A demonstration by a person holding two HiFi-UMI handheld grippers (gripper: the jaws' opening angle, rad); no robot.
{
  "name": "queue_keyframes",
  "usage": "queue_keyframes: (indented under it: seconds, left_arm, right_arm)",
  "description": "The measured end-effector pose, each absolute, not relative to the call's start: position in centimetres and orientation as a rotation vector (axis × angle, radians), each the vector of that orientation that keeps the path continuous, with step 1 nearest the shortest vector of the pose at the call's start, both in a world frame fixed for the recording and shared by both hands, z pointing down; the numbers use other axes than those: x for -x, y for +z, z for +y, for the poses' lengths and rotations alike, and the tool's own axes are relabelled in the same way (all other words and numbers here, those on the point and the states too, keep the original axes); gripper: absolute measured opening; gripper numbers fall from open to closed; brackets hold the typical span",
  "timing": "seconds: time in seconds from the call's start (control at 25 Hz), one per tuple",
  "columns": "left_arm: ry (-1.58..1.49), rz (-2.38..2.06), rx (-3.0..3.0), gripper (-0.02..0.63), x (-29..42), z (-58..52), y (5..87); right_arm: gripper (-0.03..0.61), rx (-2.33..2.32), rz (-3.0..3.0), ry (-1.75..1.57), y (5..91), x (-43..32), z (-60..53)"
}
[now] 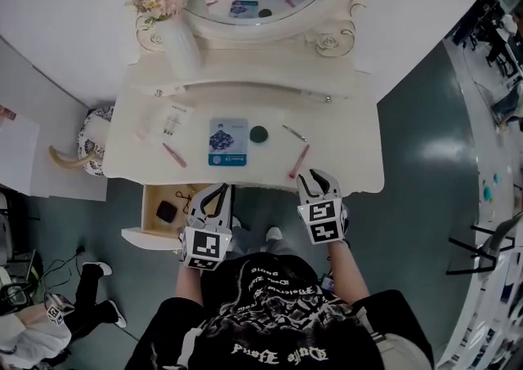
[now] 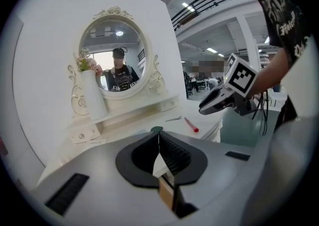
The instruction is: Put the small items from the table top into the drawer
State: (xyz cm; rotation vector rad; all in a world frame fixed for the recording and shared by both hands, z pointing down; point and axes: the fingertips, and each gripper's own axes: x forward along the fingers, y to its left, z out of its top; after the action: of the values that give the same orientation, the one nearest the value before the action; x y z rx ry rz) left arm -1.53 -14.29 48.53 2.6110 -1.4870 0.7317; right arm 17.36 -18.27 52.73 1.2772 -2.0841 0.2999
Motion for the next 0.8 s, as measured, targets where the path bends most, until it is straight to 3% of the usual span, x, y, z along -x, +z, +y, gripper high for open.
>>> queue_keyframes:
  seconds: [0.8]
  left_arm:
    - [0.791, -1.569, -2.492, 0.015, 8.3, -15.1, 49.6]
  right_arm:
    - [0.127, -1.457, -1.875, 0.533, 56.8, -17.9, -23.8]
